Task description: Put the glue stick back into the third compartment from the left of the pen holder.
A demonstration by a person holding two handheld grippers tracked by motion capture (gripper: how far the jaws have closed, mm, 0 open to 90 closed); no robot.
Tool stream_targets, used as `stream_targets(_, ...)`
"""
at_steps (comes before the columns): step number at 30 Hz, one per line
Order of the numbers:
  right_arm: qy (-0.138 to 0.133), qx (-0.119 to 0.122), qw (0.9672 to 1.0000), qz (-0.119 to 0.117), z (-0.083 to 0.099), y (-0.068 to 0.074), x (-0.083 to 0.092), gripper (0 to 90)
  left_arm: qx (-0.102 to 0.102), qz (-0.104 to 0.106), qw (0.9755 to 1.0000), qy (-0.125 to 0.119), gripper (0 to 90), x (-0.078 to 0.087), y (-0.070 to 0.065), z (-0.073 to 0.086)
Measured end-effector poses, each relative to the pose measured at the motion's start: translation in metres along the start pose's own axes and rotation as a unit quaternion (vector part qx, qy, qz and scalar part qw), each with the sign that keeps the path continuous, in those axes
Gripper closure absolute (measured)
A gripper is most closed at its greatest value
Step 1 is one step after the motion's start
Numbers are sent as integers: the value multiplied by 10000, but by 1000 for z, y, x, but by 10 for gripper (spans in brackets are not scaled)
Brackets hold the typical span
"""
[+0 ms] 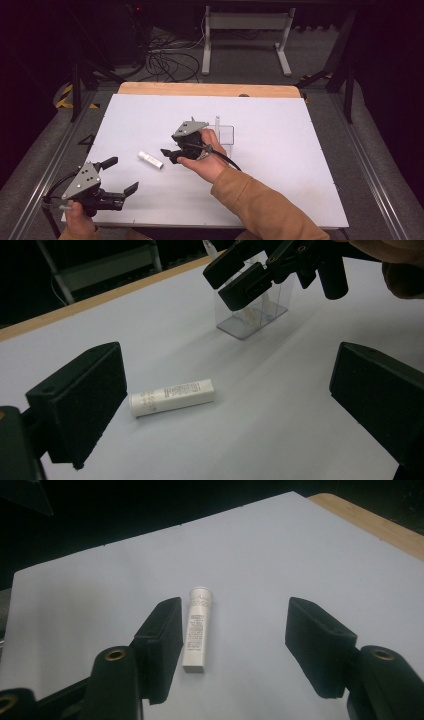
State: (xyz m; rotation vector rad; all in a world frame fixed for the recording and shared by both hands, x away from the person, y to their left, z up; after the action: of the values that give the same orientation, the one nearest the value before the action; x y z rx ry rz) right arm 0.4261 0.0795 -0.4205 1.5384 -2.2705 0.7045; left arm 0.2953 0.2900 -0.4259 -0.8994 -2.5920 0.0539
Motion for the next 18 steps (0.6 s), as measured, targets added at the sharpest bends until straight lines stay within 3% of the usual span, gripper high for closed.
stream_targets(10,210,-131,9992,-298,-4,-2,-11,426,-120,2,9999,53,26,-1,-2,1)
stream_targets(18,519,-80,9974,-494,0,3,-30,435,-163,40,9999,40,22,1,-3,1)
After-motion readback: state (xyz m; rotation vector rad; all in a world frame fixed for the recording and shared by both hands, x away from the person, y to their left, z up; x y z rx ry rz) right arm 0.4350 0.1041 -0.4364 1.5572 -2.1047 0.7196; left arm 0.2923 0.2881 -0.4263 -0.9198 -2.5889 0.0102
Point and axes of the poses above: each handheld gripper's, and its own axes: x roughly backward along the jaws, z roughly out of its underside, y roughly to its left, the point moved 4 cm from there along -x, roughly forward along the jaws, and after that the axes turned 15 degrees about x, right-handed, at the moved point
